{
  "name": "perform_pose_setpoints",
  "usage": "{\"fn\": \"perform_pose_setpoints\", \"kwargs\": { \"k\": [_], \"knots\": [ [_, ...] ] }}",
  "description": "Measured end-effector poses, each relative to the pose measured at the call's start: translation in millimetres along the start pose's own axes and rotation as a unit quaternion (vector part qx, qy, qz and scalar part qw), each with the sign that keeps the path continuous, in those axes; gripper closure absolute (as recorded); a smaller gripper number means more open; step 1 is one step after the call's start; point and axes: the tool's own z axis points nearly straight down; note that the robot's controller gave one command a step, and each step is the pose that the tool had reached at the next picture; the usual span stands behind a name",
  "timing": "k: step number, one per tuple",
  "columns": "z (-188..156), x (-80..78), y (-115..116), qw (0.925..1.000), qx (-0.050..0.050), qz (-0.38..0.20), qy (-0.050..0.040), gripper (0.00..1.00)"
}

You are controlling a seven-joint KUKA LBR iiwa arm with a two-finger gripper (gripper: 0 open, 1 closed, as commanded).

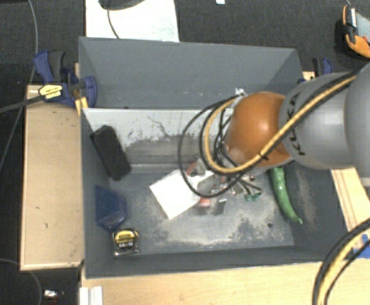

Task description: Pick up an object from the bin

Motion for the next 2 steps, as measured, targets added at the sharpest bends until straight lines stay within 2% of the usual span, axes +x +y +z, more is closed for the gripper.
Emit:
{"fn": "perform_pose_setpoints", "kwargs": {
  "k": [1,2],
  "knots": [
    [1.8,2.6,-2.0,1.0000,-0.001,0.006,-0.0032,0.00],
    [0.2,0.4,-5.5,0.9933,-0.001,0.115,0.0080,1.00]
  ]
}}
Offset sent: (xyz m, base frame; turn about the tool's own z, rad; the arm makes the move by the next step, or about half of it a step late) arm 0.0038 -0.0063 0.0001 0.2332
